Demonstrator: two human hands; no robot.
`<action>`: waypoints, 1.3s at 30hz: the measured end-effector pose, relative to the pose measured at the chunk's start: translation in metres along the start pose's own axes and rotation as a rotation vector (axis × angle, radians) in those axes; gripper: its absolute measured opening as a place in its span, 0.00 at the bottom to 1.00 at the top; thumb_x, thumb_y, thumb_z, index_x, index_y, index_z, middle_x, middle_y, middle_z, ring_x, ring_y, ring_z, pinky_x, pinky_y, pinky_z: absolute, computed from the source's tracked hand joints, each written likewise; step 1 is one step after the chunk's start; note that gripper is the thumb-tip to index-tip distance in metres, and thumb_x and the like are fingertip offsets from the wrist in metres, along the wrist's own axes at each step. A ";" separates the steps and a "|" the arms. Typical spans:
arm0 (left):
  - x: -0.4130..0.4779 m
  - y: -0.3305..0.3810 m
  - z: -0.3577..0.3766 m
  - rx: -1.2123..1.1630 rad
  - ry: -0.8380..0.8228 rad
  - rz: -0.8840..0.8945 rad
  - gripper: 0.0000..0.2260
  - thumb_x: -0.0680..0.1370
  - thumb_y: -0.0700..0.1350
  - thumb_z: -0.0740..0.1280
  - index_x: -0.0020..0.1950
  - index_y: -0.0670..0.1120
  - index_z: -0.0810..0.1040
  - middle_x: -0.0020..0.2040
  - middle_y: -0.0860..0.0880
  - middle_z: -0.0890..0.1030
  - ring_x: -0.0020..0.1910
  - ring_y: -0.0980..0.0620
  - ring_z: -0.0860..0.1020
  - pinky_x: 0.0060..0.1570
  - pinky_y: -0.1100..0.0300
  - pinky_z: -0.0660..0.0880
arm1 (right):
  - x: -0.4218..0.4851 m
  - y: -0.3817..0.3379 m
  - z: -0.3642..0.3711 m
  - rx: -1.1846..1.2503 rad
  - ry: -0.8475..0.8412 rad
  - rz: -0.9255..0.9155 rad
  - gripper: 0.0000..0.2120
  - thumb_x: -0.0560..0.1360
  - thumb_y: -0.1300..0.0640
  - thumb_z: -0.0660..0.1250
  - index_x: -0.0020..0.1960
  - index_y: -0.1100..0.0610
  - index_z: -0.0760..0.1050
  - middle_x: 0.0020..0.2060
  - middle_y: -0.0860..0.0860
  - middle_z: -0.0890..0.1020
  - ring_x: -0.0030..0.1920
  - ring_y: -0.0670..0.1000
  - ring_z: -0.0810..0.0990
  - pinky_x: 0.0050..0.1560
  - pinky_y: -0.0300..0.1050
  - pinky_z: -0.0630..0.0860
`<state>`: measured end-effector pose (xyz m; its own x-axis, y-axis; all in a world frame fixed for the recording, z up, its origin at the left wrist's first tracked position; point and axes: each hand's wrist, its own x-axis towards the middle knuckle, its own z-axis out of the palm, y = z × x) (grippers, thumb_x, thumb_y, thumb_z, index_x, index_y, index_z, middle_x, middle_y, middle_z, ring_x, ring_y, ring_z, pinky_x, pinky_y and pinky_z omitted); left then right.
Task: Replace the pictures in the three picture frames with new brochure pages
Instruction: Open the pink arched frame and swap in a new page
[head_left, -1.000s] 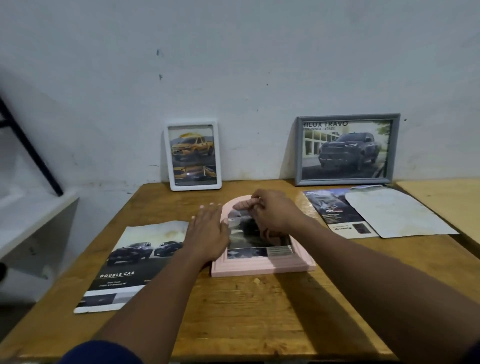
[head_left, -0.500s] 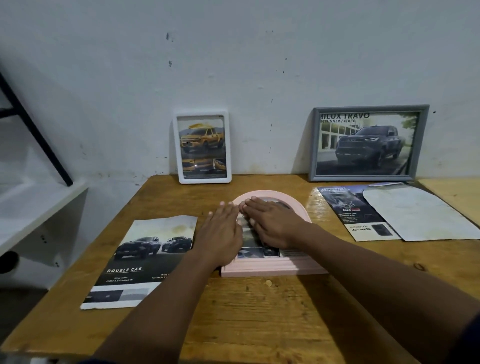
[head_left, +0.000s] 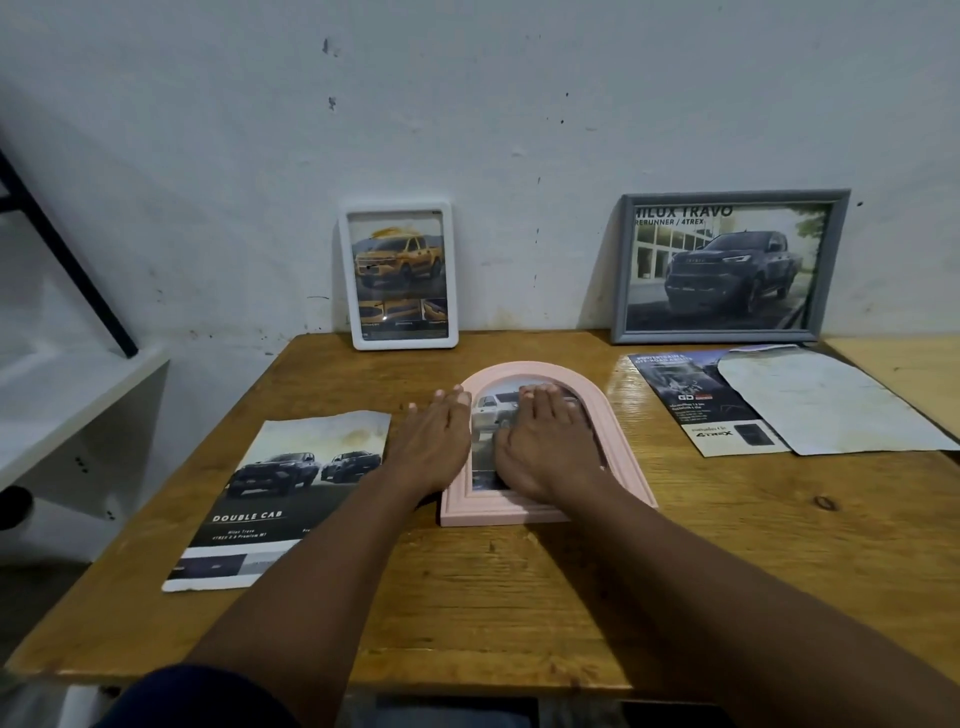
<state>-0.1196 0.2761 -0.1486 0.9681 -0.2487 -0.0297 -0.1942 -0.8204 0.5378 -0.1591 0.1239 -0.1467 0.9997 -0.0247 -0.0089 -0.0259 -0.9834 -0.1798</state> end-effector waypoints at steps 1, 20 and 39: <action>0.002 0.000 -0.004 -0.055 -0.014 -0.033 0.29 0.84 0.60 0.39 0.82 0.53 0.59 0.82 0.49 0.56 0.82 0.47 0.51 0.79 0.45 0.44 | -0.001 -0.007 -0.001 0.027 -0.004 -0.057 0.33 0.82 0.42 0.44 0.81 0.60 0.47 0.80 0.58 0.50 0.80 0.57 0.46 0.79 0.56 0.45; -0.005 -0.004 0.006 0.198 0.087 0.116 0.26 0.86 0.54 0.41 0.83 0.48 0.55 0.82 0.51 0.56 0.81 0.53 0.49 0.78 0.50 0.39 | -0.045 0.007 -0.011 -0.043 -0.098 -0.036 0.34 0.82 0.42 0.45 0.80 0.62 0.43 0.80 0.59 0.48 0.80 0.58 0.45 0.79 0.55 0.46; -0.006 -0.002 0.004 0.193 0.084 0.104 0.26 0.86 0.53 0.41 0.82 0.47 0.56 0.82 0.47 0.58 0.81 0.50 0.51 0.78 0.50 0.40 | -0.103 0.040 -0.012 -0.101 0.258 -0.237 0.26 0.77 0.47 0.48 0.68 0.56 0.74 0.59 0.53 0.82 0.57 0.53 0.78 0.57 0.49 0.74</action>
<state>-0.1258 0.2769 -0.1530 0.9495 -0.2998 0.0924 -0.3125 -0.8778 0.3632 -0.2633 0.0848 -0.1414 0.9463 0.1743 0.2722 0.1945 -0.9797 -0.0488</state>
